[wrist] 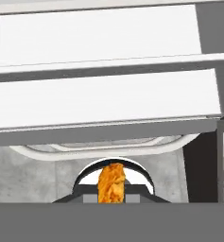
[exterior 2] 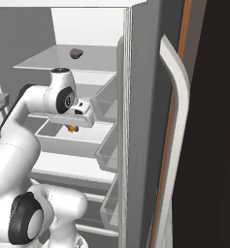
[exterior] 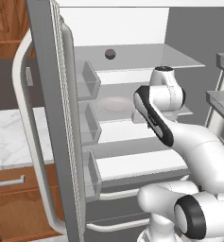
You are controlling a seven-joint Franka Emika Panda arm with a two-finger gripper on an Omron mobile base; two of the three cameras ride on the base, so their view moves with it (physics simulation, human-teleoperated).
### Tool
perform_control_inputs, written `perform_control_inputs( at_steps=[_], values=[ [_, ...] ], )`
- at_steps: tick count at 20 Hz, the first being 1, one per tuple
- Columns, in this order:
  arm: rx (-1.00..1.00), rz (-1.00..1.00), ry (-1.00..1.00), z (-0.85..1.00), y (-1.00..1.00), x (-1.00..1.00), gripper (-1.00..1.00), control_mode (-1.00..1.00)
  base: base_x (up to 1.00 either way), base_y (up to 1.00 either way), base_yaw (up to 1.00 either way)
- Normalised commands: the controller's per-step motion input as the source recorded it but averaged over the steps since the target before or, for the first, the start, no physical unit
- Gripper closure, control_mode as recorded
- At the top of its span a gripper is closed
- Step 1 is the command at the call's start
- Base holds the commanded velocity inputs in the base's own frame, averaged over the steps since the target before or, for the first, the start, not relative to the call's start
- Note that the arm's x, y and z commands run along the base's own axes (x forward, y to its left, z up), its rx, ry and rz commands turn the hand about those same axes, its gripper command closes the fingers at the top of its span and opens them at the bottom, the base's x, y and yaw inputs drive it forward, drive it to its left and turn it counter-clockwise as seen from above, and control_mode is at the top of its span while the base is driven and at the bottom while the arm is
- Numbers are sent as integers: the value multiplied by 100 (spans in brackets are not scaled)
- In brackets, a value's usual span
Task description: Retrieve the shrimp from the fridge and place it on the cutting board.
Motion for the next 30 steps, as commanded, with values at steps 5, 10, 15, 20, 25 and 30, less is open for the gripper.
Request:
perform_control_inputs(
  at_steps=[5,10,15,20,25,30],
  values=[
    [0,0,19,0,0,-45,100,-100,0,0,0],
    [0,0,17,0,0,-42,100,-100,0,0,0],
    [0,0,18,0,0,-32,100,-100,0,0,0],
    [0,0,16,0,0,-33,100,-100,0,0,0],
    [0,0,13,0,0,-24,100,-100,0,0,0],
    [0,0,1,0,0,-10,100,100,-26,0,0]
  ],
)
